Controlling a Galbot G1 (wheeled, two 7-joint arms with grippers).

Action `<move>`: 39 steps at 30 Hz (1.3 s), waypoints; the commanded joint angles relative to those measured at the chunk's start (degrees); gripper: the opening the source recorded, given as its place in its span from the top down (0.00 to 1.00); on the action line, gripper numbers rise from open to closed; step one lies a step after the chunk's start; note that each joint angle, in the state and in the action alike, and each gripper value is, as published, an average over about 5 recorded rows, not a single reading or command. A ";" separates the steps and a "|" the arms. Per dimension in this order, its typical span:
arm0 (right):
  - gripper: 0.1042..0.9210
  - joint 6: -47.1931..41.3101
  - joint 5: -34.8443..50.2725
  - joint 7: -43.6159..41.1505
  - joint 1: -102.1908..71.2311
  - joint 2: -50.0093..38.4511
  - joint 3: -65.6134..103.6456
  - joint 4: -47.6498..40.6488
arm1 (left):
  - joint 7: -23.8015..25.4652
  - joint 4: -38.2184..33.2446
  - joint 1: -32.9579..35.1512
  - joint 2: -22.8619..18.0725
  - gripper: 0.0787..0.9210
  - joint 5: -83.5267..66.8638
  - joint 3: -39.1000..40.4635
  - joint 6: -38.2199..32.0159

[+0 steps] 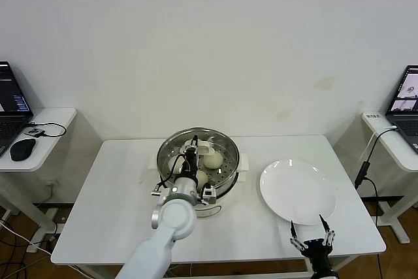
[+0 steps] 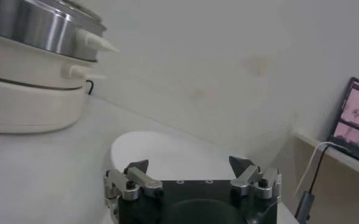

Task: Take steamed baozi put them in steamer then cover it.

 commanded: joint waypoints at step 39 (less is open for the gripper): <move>0.12 0.15 -0.41 -0.16 -0.57 -0.06 -0.40 -0.28 | -13.50 -22.10 18.62 11.87 0.33 -31.21 -6.88 -2.32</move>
